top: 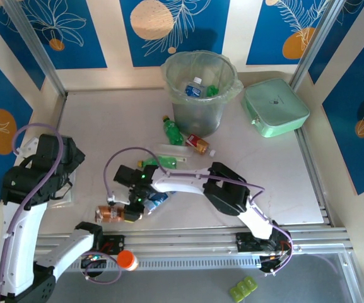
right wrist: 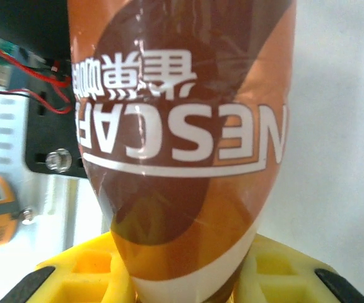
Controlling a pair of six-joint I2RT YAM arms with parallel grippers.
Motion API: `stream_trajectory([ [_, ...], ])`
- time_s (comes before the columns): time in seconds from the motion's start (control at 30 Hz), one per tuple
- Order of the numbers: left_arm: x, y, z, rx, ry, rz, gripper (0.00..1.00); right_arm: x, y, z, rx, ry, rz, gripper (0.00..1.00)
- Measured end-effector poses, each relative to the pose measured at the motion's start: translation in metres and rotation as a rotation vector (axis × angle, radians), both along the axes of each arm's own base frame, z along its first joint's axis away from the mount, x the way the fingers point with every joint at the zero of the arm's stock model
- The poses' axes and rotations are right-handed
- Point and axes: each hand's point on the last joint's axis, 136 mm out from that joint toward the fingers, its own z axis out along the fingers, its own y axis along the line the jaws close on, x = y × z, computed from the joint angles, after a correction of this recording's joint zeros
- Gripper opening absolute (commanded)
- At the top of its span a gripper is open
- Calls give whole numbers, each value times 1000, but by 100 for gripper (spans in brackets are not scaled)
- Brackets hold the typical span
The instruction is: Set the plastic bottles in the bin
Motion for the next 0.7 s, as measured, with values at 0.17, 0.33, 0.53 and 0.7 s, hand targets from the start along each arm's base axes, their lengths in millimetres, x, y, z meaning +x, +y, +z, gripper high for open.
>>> stream_trajectory([
  [0.17, 8, -14, 16, -25, -86, -122, 100, 20, -3, 66, 141, 34, -96, 19],
  [0.33, 22, -41, 21, -82, -137, -280, 99, 46, -18, 117, 238, 32, -206, 15],
  [0.53, 33, -59, 19, -121, -149, -366, 96, 69, -49, 134, 242, 14, -316, 14],
  [0.7, 41, -65, 24, -137, -191, -384, 92, 82, -88, 145, 237, 9, -411, 15],
])
